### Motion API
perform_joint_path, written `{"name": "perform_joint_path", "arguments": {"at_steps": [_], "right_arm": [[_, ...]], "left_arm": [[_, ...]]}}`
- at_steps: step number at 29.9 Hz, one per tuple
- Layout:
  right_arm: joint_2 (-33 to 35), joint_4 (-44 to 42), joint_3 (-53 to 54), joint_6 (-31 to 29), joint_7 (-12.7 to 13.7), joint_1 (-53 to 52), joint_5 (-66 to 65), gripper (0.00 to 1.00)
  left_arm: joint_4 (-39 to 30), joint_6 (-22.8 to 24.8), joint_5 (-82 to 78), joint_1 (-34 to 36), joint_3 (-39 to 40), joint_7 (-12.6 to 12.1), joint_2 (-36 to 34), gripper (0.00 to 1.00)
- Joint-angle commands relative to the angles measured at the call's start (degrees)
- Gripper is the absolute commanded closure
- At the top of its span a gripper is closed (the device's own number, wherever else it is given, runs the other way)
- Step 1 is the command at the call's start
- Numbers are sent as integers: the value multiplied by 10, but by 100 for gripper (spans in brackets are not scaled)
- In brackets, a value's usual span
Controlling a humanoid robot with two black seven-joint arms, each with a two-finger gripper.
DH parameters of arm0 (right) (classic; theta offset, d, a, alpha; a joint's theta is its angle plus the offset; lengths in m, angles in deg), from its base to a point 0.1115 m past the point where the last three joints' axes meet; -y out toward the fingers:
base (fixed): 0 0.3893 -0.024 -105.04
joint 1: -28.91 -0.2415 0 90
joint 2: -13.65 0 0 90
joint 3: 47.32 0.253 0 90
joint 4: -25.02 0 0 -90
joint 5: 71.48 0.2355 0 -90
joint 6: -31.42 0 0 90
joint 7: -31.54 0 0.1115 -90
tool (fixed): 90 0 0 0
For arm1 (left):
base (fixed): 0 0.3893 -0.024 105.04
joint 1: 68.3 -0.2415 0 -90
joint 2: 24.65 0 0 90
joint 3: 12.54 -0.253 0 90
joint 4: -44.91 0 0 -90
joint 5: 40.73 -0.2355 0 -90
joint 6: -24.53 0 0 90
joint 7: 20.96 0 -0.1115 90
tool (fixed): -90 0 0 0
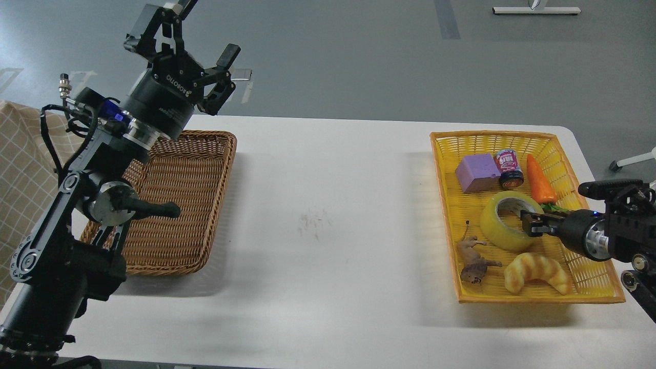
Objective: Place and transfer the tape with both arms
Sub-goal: 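Close the right gripper on the clear tape roll's rim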
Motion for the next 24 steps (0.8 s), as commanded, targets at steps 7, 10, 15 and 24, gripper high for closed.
{"name": "perform_joint_path", "arguments": {"at_steps": [7,10,15,24], "right_arm": [[0,0,1,-1,0,0,0,64],[2,1,1,-6,-3,-1,0,69],[7,0,3,-6,-5,-3,0,72],[10,6,4,-6,-6,-17,0,74]], "left_arm": [[0,-1,0,0,0,0,0,2],[1,-1,0,0,0,0,0,2],[1,0,1,0,0,0,-3,2],[1,-1,2,0,0,0,-1,2]]}}
